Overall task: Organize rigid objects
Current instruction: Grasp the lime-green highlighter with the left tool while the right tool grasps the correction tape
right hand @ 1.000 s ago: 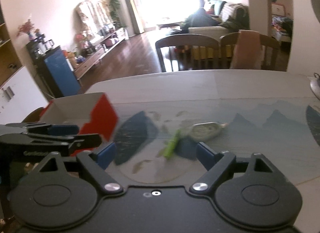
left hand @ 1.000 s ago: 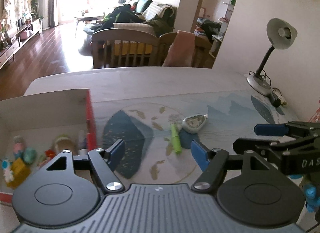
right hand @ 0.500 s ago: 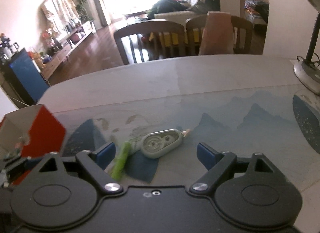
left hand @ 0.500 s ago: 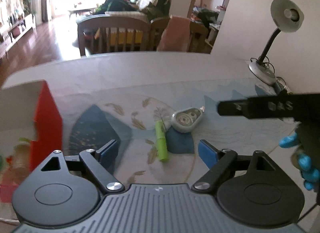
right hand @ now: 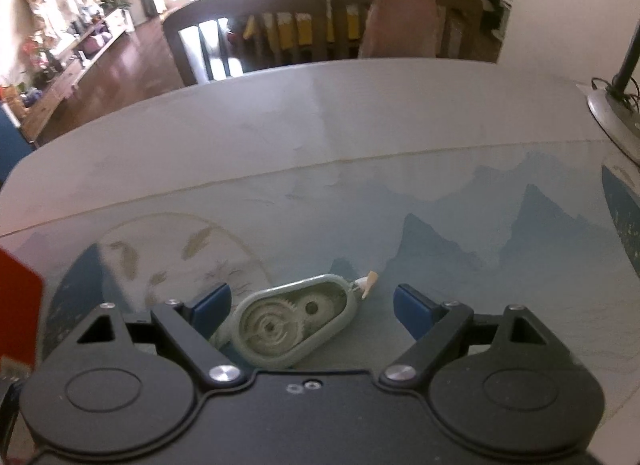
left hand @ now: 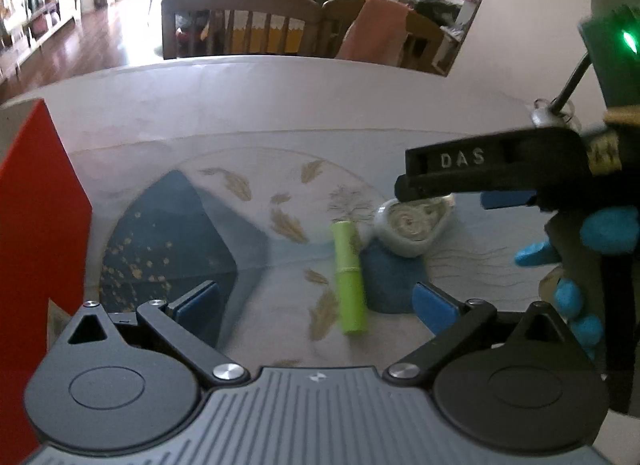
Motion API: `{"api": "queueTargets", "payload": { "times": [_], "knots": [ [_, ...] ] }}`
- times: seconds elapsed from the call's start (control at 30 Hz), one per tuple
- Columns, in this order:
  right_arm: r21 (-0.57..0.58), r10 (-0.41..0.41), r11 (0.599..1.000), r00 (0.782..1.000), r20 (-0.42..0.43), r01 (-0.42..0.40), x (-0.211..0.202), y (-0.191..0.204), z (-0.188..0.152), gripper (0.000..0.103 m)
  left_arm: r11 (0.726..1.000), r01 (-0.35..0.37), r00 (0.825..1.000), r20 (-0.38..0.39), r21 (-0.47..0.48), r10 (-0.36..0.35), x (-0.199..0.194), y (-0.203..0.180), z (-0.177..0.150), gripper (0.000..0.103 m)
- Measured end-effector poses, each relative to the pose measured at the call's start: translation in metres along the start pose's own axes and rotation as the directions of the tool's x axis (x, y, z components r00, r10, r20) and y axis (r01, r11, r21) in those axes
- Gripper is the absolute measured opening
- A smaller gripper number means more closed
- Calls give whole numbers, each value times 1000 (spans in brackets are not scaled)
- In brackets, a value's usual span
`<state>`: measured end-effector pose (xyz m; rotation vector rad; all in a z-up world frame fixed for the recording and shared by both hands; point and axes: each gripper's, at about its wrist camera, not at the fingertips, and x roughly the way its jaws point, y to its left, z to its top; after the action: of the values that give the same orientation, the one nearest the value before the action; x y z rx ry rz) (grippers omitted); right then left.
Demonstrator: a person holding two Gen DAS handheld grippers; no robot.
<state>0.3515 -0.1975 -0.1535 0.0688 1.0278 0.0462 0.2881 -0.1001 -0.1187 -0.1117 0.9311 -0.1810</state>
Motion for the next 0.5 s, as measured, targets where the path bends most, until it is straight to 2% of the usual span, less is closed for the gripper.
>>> {"api": "queueTargets", "payload": {
  "times": [0.17,0.5],
  "knots": [
    [16,-42,999,999,-29,43,19,3,6,88,997,-46,999,32,69,44,8,-8,-3,103],
    [-47,-35,998,999,-40,33,13,3,-9,87,995,-62,998,22,84,60,23,-9,-3,103]
  ]
}}
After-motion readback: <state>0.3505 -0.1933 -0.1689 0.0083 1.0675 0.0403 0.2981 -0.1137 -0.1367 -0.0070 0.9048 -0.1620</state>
